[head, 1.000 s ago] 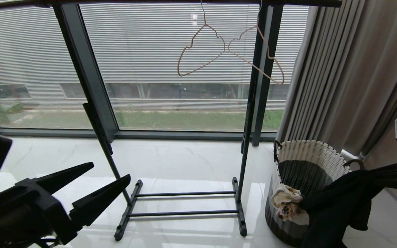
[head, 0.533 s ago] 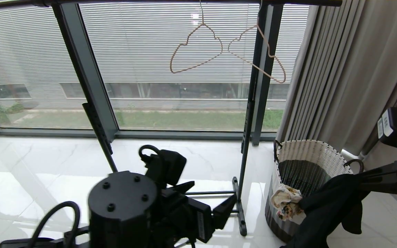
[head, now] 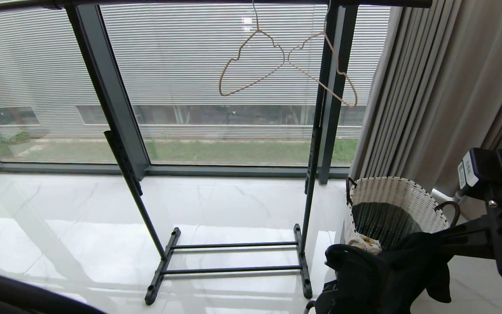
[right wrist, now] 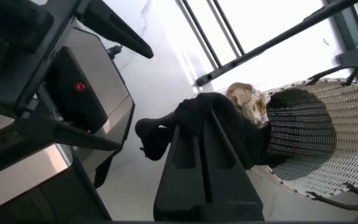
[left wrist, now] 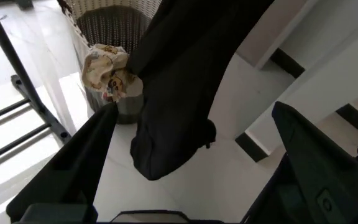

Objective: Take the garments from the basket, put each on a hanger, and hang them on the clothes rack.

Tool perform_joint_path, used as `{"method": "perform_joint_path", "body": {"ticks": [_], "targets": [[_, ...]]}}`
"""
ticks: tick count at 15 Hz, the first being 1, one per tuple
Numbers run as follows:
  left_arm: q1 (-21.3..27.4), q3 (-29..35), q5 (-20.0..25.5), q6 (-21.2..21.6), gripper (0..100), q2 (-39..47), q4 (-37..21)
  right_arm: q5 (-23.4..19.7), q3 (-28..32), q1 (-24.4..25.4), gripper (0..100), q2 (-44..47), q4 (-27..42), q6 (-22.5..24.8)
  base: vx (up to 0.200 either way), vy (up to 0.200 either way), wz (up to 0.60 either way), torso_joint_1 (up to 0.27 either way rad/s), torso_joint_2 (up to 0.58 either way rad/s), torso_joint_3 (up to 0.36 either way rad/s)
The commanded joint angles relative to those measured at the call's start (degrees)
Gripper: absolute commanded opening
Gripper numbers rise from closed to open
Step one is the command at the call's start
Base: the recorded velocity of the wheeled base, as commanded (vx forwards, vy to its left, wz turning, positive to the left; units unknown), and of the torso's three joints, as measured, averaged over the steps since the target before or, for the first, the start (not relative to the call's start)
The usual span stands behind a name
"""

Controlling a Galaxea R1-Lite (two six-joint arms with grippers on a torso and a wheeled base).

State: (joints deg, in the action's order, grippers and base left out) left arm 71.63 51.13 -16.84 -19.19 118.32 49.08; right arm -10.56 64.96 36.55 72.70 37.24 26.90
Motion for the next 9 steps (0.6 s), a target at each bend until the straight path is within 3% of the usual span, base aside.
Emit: {"method": "perform_joint_path", "body": {"ticks": [1, 3, 9], "targets": [[0.17, 3.54, -0.48, -0.15, 100, 4.29, -0.04, 0.10, 0.08, 0.63, 0, -0.02, -0.06, 0.08, 0.000, 0.000, 0.00, 0.000, 0.00, 0.000], [-2.29, 8.11, -3.03, 0.03, 100, 7.01, -0.04, 0.27, 0.08, 1.51, 0, -0.02, -0.06, 0.08, 0.000, 0.000, 0.00, 0.000, 0.00, 0.000], [-4.04, 6.27, -3.38, 0.20, 100, 7.10, -0.04, 0.27, 0.43, 1.69, 0, 0.07, -0.24, 0.17, 0.000, 0.000, 0.00, 0.000, 0.00, 0.000]]}}
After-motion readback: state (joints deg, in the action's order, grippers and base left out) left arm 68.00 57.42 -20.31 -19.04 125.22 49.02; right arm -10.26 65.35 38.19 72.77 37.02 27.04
